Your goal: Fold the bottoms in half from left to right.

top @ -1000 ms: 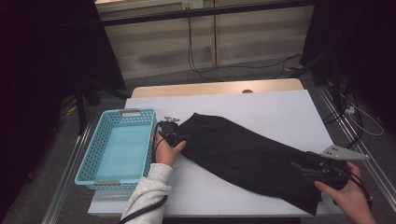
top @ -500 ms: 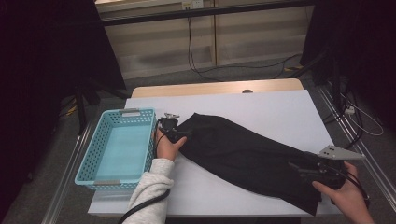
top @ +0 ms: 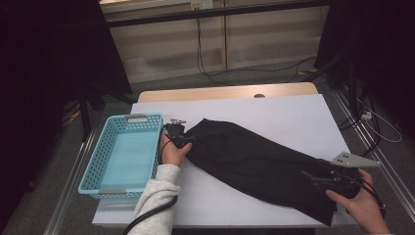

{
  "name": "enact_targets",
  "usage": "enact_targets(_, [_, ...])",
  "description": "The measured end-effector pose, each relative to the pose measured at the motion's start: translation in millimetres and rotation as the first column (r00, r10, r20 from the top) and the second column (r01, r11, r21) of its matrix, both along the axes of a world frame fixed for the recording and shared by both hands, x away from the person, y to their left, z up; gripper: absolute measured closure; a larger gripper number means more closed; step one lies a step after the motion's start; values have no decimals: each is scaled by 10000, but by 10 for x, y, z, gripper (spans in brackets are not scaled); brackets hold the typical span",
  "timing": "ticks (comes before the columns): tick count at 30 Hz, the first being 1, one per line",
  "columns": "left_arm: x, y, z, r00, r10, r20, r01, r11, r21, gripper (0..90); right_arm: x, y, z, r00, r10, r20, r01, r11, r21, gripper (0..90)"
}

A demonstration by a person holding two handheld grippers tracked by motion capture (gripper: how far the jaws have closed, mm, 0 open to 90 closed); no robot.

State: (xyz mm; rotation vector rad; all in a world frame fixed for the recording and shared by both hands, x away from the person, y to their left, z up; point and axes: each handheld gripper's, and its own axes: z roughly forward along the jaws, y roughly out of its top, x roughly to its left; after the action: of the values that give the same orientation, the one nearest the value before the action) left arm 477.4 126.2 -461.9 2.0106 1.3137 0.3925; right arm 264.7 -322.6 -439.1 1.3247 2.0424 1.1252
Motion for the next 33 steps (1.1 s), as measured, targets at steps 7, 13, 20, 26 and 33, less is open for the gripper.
enact_targets(7, [-8,-50,45,9984,-252,-498,234,9990,-370,811,-2,13,6,10000,66,41,-66,10000,27,255])
enact_targets(13, [-84,-163,131,9959,-839,-350,818,9950,-568,820,-5,5,21,9999,63,98,-63,10000,32,254])
enact_targets(20, [-255,-373,172,9851,-1716,118,1720,9832,-617,819,-1,34,10,9998,174,66,-174,9998,-22,254])
enact_targets(26, [-294,-403,303,9809,-1932,240,1945,9777,-785,821,3,47,2,9998,176,19,-176,9998,-23,253])
enact_targets(33, [-372,-521,283,9714,-2372,137,2374,9665,-971,823,8,76,-6,9996,282,-13,-282,9996,-77,253])
